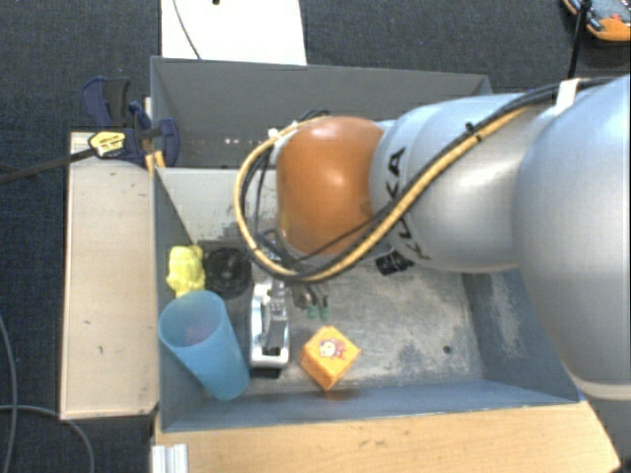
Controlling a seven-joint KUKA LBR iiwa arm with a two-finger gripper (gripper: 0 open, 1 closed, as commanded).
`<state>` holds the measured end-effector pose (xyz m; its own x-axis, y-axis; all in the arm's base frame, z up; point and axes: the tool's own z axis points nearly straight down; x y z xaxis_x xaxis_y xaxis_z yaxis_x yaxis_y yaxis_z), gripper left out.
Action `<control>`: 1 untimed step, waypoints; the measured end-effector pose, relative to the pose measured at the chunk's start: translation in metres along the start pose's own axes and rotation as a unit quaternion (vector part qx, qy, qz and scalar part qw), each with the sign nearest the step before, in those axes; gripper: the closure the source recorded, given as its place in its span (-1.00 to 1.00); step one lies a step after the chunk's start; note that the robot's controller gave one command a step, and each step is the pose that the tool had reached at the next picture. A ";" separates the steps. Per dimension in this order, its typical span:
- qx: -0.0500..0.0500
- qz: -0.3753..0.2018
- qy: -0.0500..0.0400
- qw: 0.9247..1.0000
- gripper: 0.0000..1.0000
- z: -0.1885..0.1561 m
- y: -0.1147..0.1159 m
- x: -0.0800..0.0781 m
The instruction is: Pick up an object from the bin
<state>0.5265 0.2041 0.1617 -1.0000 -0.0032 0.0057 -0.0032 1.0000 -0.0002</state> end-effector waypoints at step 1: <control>-0.001 0.003 -0.004 1.000 -1.00 -0.004 -0.001 -0.002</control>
Offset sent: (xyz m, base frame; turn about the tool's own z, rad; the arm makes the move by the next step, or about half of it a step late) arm -0.0367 -0.0609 -0.0580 0.0408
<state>0.5286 0.2032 0.1662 -1.0000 0.0018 -0.0017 0.0018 1.0000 0.0014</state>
